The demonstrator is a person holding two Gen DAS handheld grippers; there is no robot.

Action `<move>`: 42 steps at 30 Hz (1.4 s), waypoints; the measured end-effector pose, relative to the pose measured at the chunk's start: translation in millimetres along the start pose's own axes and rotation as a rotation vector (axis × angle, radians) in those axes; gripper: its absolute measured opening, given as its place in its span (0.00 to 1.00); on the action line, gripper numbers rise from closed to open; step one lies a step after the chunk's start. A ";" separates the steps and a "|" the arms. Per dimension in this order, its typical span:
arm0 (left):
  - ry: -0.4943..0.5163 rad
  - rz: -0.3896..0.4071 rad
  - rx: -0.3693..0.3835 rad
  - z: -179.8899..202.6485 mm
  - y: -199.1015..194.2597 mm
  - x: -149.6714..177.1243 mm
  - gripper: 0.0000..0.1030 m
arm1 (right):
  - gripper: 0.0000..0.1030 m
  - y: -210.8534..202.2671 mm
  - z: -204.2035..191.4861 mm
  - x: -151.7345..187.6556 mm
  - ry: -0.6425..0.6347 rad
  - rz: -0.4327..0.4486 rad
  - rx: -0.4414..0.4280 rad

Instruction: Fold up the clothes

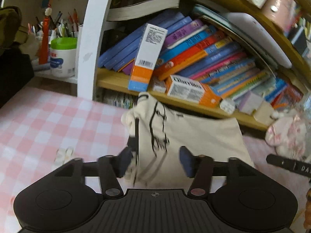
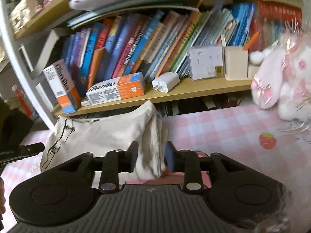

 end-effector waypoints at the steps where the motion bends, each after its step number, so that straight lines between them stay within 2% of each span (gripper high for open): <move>1: 0.007 -0.003 -0.005 3.5 -6.0 4.3 0.59 | 0.39 -6.3 -2.7 3.1 -0.011 0.004 0.006; 4: 0.023 -0.006 -0.031 13.0 -24.3 16.5 0.69 | 0.55 -23.9 -5.2 13.2 -0.026 0.009 0.018; 5: 0.028 -0.006 -0.040 16.2 -30.4 20.5 0.73 | 0.65 -29.1 -6.5 17.2 -0.028 0.010 0.025; 6: 0.032 0.004 -0.050 18.6 -36.8 23.3 0.75 | 0.70 -34.5 -8.5 21.5 -0.032 0.011 0.034; 10: 0.056 0.036 -0.080 28.0 -60.0 34.4 0.90 | 0.84 -53.3 -19.0 41.0 -0.060 0.022 0.062; 14: 0.067 0.028 -0.104 33.4 -75.4 47.7 0.95 | 0.93 -70.9 -30.9 61.4 -0.096 0.036 0.089; 24: 0.081 -0.018 -0.143 36.8 -90.8 75.8 0.98 | 0.98 -91.7 -45.7 102.3 -0.105 0.015 0.115; 34: 0.088 -0.009 -0.169 38.6 -99.2 75.8 0.98 | 0.99 -96.5 -47.5 107.2 -0.102 0.004 0.140; 42: 0.096 -0.006 -0.157 39.7 -101.2 75.3 0.98 | 1.00 -99.2 -49.7 108.8 -0.104 0.002 0.138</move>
Point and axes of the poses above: each gripper's, at about its wrist camera, not at the fingertips, and y roughly the way its jaws point, z to its right, x to its underside, the point moved 2 cm from there along y, roughly the way its jaws point, and after that the axes turned 6 degrees about y, right-handed, at the moved point
